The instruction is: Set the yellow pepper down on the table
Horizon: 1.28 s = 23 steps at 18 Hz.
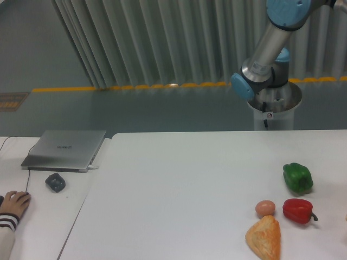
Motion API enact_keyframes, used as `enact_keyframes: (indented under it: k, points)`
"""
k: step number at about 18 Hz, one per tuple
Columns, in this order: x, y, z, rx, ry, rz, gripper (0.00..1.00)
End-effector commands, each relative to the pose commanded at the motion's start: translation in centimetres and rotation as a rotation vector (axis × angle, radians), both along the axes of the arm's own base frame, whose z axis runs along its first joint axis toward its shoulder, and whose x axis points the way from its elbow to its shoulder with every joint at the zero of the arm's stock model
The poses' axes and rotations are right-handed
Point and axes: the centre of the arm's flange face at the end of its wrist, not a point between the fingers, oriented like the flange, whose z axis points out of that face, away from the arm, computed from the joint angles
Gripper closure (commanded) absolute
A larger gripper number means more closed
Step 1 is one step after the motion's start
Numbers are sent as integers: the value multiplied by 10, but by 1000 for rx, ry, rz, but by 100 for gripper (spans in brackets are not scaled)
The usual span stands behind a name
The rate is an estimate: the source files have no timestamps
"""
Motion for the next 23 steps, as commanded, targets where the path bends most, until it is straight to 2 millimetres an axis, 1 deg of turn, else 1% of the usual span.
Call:
enact_keyframes:
  k: [1,6,8,9,12,13,16,20,23]
  points:
    - [0,1,2,-1,3,0,66]
    - [-5,3,26,4,24,0,66]
    - [-8,7,51,2,3,-9,66]
    - [-6,13,61,-1,-20,-18,66]
    - [20,44,86,-4,-50,-80,66]
    - [30,57,88,-5,-62,-103,66]
    - [67,106,100,61,-90,-147,66]
    - [96,153,105,171,-125,-28,65]
    - [112,186,106,215,-91,-16,65]
